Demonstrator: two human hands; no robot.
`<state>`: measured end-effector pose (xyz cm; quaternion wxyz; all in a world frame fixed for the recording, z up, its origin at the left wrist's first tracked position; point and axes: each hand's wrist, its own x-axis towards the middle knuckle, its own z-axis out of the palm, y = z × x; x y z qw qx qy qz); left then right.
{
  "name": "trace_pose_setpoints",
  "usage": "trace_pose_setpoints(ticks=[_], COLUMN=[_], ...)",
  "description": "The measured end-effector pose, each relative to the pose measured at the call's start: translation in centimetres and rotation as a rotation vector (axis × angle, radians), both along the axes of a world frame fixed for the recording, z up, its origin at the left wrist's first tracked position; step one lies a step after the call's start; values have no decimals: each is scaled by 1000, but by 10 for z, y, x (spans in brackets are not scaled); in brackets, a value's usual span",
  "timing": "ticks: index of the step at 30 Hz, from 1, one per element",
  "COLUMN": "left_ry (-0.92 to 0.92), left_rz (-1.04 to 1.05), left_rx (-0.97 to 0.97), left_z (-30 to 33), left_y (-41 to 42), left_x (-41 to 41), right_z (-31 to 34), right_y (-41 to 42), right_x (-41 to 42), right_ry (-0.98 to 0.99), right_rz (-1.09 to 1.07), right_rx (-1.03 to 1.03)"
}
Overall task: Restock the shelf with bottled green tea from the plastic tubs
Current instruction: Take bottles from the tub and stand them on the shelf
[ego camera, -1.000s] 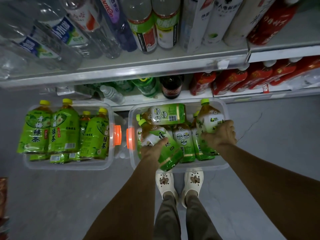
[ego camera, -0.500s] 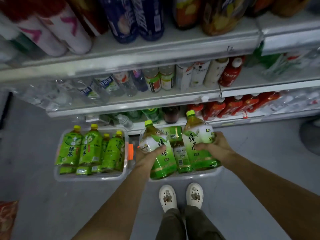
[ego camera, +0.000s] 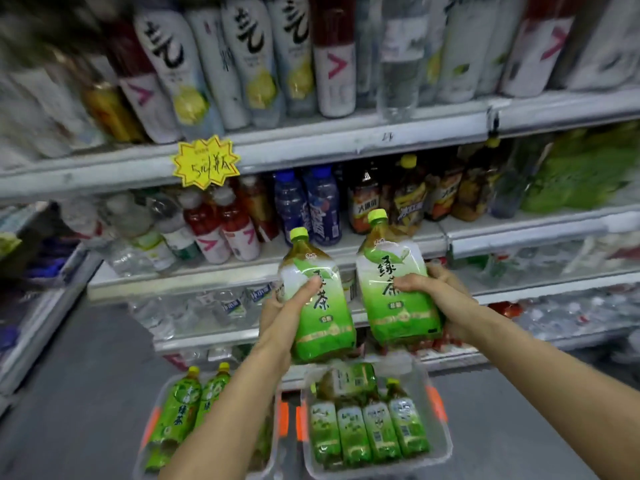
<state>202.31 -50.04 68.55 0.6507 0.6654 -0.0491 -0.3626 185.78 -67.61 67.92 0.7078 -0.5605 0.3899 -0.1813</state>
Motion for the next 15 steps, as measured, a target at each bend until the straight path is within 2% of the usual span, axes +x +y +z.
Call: trace_pose_setpoints(ticks=[7,15], left_ry=[-185,-346], left_rz=[-28,-101], left_rx=[-237,-396], left_z=[99,191], left_y=[-7,-34], left_x=[18,29], right_z=[100,204], right_y=[-7,-37], right_x=[13,22], right_ry=[-195,-394], right_rz=[-13,25], right_rx=[-197,-310])
